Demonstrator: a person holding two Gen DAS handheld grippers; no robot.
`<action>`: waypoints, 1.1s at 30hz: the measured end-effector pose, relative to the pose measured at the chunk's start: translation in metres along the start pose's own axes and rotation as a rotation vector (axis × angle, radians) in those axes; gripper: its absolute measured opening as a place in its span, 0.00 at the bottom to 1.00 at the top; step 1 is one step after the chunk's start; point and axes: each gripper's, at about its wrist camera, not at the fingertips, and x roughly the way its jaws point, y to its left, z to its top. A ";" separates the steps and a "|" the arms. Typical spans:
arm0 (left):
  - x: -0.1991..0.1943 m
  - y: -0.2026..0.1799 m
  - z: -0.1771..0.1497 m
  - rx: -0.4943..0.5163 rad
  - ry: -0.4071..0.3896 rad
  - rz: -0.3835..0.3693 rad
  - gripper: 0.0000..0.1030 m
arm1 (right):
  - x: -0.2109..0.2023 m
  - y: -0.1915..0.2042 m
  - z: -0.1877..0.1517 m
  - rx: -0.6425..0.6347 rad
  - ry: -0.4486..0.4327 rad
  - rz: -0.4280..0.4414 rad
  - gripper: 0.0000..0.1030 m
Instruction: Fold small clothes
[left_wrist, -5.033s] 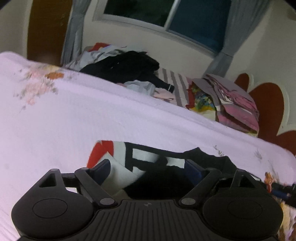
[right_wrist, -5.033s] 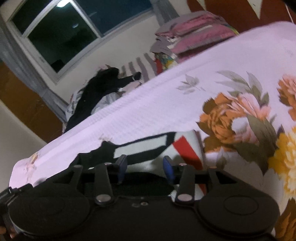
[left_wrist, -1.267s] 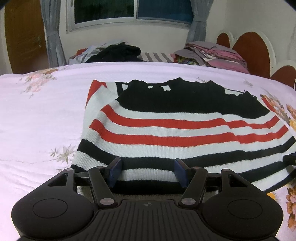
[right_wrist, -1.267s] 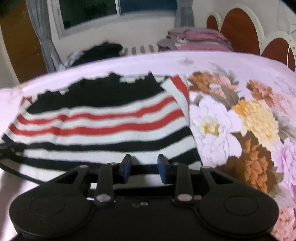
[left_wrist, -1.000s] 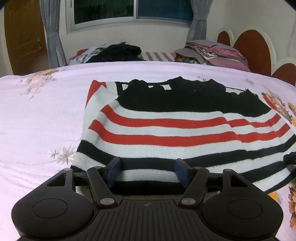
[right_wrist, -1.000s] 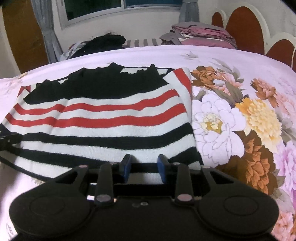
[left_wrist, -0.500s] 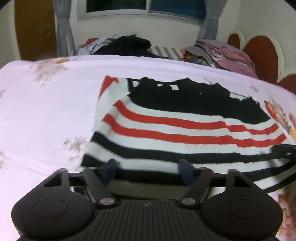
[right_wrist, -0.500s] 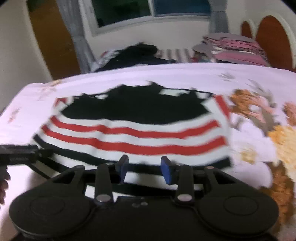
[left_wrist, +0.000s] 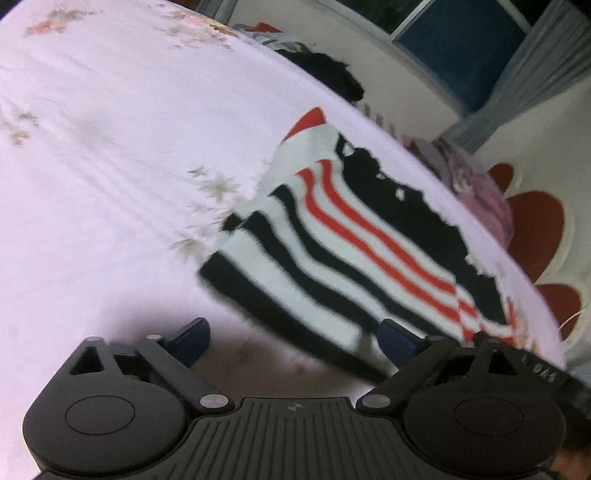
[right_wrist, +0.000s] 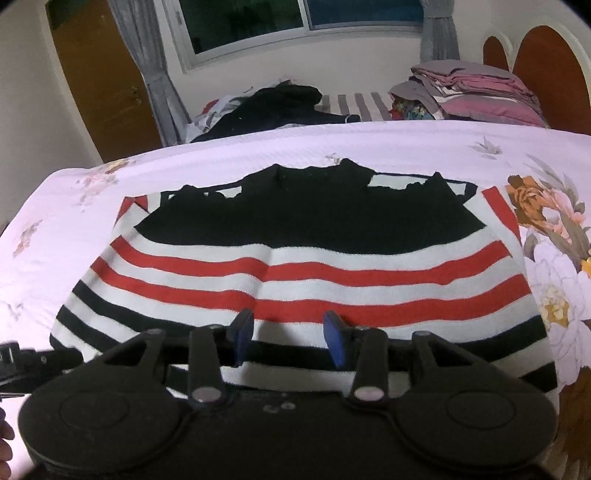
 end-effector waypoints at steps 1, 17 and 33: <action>0.005 -0.001 0.001 -0.006 -0.007 -0.014 1.00 | 0.003 0.001 0.001 0.001 0.001 -0.008 0.42; 0.051 0.017 0.018 -0.273 -0.149 -0.159 0.35 | 0.032 0.017 0.002 -0.088 0.029 -0.106 0.50; 0.030 -0.075 0.031 -0.073 -0.271 -0.116 0.15 | 0.017 -0.013 0.006 -0.074 -0.022 0.028 0.53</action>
